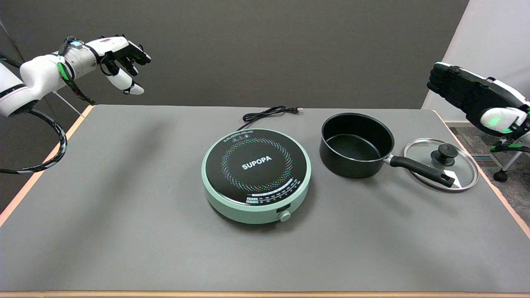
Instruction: Pick up the pot.
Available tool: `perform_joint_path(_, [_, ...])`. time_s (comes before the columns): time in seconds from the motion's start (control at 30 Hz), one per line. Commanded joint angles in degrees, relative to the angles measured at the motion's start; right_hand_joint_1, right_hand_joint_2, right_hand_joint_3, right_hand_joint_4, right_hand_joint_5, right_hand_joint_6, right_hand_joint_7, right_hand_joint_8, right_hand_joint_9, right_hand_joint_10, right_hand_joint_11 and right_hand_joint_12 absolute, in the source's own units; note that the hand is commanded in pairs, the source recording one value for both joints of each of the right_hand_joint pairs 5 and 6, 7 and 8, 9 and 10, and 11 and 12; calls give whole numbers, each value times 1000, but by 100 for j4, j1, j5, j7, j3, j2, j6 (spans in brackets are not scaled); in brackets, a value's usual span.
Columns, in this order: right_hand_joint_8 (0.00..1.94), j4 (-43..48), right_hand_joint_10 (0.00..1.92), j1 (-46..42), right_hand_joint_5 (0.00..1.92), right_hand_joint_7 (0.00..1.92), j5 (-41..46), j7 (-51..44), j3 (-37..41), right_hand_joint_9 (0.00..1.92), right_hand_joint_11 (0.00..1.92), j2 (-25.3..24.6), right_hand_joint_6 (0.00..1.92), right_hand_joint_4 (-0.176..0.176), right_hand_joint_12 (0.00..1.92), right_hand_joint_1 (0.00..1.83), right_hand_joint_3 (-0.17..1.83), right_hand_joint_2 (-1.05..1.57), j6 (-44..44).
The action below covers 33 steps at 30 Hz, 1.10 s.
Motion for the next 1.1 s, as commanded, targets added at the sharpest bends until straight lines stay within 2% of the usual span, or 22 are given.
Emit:
perform_joint_path(0.03, [92,2251,92,-887,92,92,-1535,-1391,837,92,92,-303,92,-176,92,977,310,67,2305])
perform_joint_path(0.1, [103,2848,103,-1095,103,103,-2104,-1459,914,103,103,-405,103,-176,103,1002,325,15,3173])
perform_joint_path(0.27, [138,4295,138,-1403,138,138,-3334,-1478,539,138,138,-589,138,-176,138,1053,565,-172,5556])
perform_joint_path(0.4, [115,4973,115,-1409,115,115,-4255,-1478,-382,115,115,-599,115,-176,115,1096,664,-325,7265])
perform_joint_path(0.5, [75,5150,75,-1336,75,75,-4628,-1453,-1047,75,75,-560,75,-176,75,1119,695,-394,8103])
perform_joint_path(0.7, [60,5147,60,-1085,60,60,-4786,-1478,-2096,60,60,-397,60,-176,60,1135,723,-427,8934])
perform_joint_path(0.87, [61,5188,61,-914,61,61,-5372,-1279,-2661,61,61,-357,61,-176,61,1140,723,-423,9254])
perform_joint_path(0.93, [80,5195,80,-905,80,80,-5838,-858,-2753,80,80,-402,80,-176,80,1140,726,-423,9254])
perform_joint_path(1.03, [89,5195,89,-965,89,89,-6709,294,-2819,89,89,-461,89,-176,89,1137,733,-423,9304])
perform_joint_path(1.1, [88,5195,88,-1089,88,88,-7563,1015,-2875,88,88,-521,88,-176,88,1135,736,-421,9534])
